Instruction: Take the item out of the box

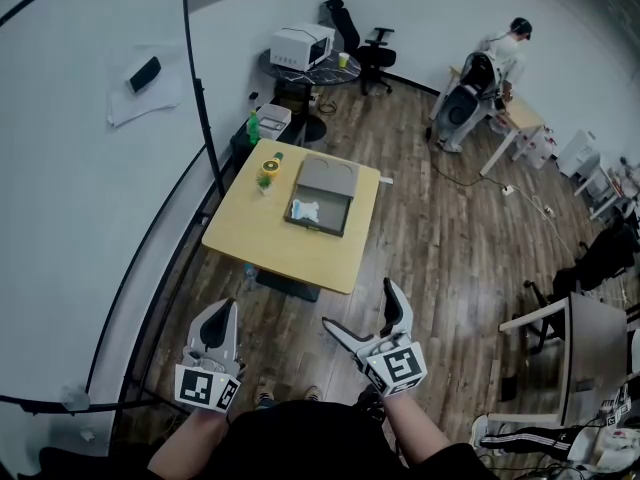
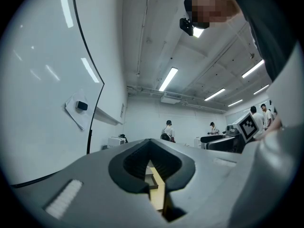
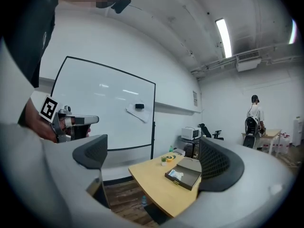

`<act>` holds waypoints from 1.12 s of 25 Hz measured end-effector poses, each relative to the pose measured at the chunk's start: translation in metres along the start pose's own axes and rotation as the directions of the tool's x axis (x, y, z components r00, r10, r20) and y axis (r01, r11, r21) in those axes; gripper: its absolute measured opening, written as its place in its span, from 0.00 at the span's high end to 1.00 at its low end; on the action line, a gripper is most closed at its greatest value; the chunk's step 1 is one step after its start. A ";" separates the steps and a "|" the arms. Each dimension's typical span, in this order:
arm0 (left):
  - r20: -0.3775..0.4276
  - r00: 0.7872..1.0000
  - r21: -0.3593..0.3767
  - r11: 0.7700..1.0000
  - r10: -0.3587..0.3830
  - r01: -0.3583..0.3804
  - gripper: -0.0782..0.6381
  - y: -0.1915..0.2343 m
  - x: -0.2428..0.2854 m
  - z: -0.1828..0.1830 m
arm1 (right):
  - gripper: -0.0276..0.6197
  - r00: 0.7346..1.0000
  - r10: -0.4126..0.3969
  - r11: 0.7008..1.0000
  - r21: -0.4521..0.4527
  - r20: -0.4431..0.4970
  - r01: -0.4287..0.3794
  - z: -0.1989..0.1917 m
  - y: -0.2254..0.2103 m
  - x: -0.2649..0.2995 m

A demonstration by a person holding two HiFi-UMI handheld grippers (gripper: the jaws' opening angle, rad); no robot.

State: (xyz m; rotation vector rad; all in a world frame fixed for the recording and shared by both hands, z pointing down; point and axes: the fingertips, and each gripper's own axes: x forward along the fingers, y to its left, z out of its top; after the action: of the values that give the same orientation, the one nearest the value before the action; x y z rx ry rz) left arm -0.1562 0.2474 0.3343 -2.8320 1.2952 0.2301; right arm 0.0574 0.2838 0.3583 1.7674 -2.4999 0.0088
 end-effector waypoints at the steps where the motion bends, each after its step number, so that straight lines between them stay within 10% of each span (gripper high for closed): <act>1: -0.002 1.000 0.000 1.000 0.000 0.000 0.89 -0.001 0.000 -0.001 | 0.04 1.000 -0.005 1.000 0.003 -0.002 0.005 0.000 -0.002 -0.002; 17: -0.011 0.999 0.041 0.998 0.052 -0.052 0.89 -0.034 0.048 -0.020 | 0.04 0.997 0.073 0.997 -0.026 -0.001 -0.073 -0.013 -0.051 0.003; 28: -0.033 0.998 0.013 0.999 0.050 -0.049 0.89 0.020 0.127 -0.050 | 0.05 0.997 0.068 0.997 -0.034 -0.031 -0.069 -0.018 -0.097 0.085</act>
State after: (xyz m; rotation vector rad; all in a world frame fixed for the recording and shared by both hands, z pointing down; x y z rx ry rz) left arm -0.0829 0.1351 0.3666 -2.8083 1.3697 0.1759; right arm 0.1218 0.1725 0.3784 1.6558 -2.5223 -0.0052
